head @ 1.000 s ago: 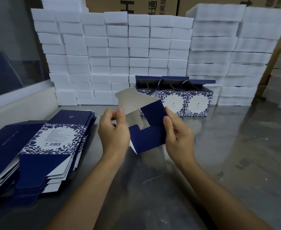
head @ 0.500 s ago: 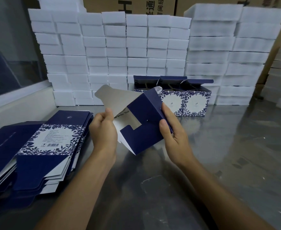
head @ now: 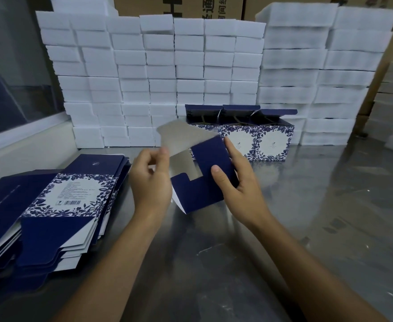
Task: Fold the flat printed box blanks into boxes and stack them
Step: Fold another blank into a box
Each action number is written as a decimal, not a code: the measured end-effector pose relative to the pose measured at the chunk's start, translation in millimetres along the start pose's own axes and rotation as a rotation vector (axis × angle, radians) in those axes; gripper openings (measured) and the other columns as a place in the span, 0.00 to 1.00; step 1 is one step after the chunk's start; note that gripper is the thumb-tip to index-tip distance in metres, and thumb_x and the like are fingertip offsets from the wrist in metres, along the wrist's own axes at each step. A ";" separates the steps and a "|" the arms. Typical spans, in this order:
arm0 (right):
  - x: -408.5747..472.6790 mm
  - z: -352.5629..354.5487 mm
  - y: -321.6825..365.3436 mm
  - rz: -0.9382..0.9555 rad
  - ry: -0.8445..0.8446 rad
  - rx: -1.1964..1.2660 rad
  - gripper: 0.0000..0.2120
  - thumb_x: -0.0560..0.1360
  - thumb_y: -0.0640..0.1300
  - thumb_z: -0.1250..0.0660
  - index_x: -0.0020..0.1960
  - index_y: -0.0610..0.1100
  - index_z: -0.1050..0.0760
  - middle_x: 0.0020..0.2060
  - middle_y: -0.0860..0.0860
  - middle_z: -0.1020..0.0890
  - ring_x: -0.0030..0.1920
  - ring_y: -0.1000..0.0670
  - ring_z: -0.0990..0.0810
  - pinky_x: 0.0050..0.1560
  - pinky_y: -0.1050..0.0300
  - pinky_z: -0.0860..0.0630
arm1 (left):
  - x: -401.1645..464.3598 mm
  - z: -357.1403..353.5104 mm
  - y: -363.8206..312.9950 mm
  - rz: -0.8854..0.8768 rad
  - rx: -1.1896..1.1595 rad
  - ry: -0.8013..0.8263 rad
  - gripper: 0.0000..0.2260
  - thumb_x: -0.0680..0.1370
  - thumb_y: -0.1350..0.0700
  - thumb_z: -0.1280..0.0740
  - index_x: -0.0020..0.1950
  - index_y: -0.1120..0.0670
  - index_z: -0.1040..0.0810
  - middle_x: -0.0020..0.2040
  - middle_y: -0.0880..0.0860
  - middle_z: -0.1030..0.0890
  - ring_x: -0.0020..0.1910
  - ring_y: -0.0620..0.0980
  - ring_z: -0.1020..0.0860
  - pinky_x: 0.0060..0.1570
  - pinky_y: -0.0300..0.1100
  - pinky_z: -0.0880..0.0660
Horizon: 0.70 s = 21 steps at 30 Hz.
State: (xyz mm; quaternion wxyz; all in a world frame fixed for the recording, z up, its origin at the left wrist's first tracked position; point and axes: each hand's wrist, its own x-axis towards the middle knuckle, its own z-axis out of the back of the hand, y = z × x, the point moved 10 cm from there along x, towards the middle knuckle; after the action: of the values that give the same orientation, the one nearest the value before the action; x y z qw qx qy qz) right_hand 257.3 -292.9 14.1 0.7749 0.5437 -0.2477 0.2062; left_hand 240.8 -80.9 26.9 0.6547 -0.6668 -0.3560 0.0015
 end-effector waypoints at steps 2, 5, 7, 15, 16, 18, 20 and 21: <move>1.1 2.1 0.2 -0.009 -0.019 0.039 0.29 0.76 0.65 0.38 0.75 0.72 0.44 0.67 0.64 0.30 0.69 0.55 0.28 0.69 0.44 0.28 | -6.0 -9.3 -16.2 -0.162 0.116 0.061 0.11 0.81 0.49 0.37 0.38 0.48 0.28 0.43 0.47 0.24 0.40 0.39 0.27 0.40 0.28 0.32; 2.6 8.8 3.1 -0.009 -0.073 0.100 0.26 0.74 0.64 0.35 0.70 0.71 0.39 0.67 0.55 0.28 0.65 0.52 0.24 0.61 0.47 0.22 | -13.6 -18.7 -29.6 -0.295 0.205 0.118 0.09 0.79 0.48 0.39 0.40 0.49 0.28 0.44 0.44 0.27 0.43 0.33 0.26 0.40 0.23 0.34; 2.1 13.7 4.4 -0.012 -0.110 0.102 0.24 0.73 0.64 0.34 0.65 0.74 0.38 0.65 0.55 0.28 0.61 0.53 0.22 0.56 0.50 0.20 | -15.4 -21.6 -30.0 -0.321 0.220 0.143 0.09 0.79 0.48 0.39 0.41 0.50 0.27 0.43 0.44 0.27 0.43 0.32 0.26 0.41 0.24 0.34; -0.2 18.0 5.4 -0.080 -0.194 0.040 0.17 0.72 0.68 0.40 0.55 0.59 0.29 0.58 0.48 0.24 0.59 0.53 0.25 0.64 0.48 0.27 | -24.9 -27.7 -33.9 -0.348 0.141 0.195 0.10 0.78 0.43 0.39 0.43 0.48 0.26 0.46 0.47 0.26 0.45 0.37 0.25 0.41 0.26 0.32; -0.9 18.1 2.9 -0.107 -0.200 0.064 0.19 0.71 0.69 0.40 0.52 0.56 0.28 0.55 0.46 0.23 0.56 0.50 0.24 0.62 0.46 0.26 | -28.0 -28.7 -36.1 -0.366 0.101 0.207 0.12 0.78 0.43 0.40 0.45 0.49 0.25 0.47 0.49 0.26 0.46 0.38 0.25 0.42 0.27 0.31; -1.2 21.6 0.1 -0.133 -0.231 0.102 0.20 0.72 0.69 0.38 0.47 0.53 0.27 0.51 0.42 0.22 0.53 0.45 0.23 0.59 0.43 0.25 | -32.1 -31.9 -35.5 -0.353 0.005 0.241 0.14 0.78 0.43 0.43 0.50 0.51 0.25 0.50 0.55 0.25 0.49 0.43 0.25 0.47 0.33 0.30; -1.9 24.7 2.2 -0.135 -0.264 0.113 0.18 0.75 0.68 0.36 0.45 0.53 0.27 0.50 0.41 0.23 0.51 0.45 0.23 0.58 0.41 0.25 | -33.8 -34.0 -31.7 -0.330 -0.018 0.242 0.15 0.79 0.42 0.47 0.54 0.49 0.27 0.52 0.57 0.25 0.51 0.45 0.25 0.50 0.37 0.29; -2.7 25.3 4.0 -0.132 -0.277 0.114 0.18 0.75 0.68 0.37 0.44 0.53 0.28 0.49 0.41 0.23 0.50 0.46 0.24 0.58 0.41 0.26 | -35.0 -34.0 -31.5 -0.349 0.013 0.223 0.14 0.80 0.42 0.48 0.55 0.48 0.28 0.53 0.56 0.26 0.51 0.41 0.26 0.51 0.33 0.31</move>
State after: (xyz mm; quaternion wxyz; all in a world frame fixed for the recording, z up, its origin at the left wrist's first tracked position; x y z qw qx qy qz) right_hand 248.7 -315.7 22.7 0.7132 0.6250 -0.3039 0.0919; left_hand 215.7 -130.7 43.0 0.6845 -0.5870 -0.3915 -0.1834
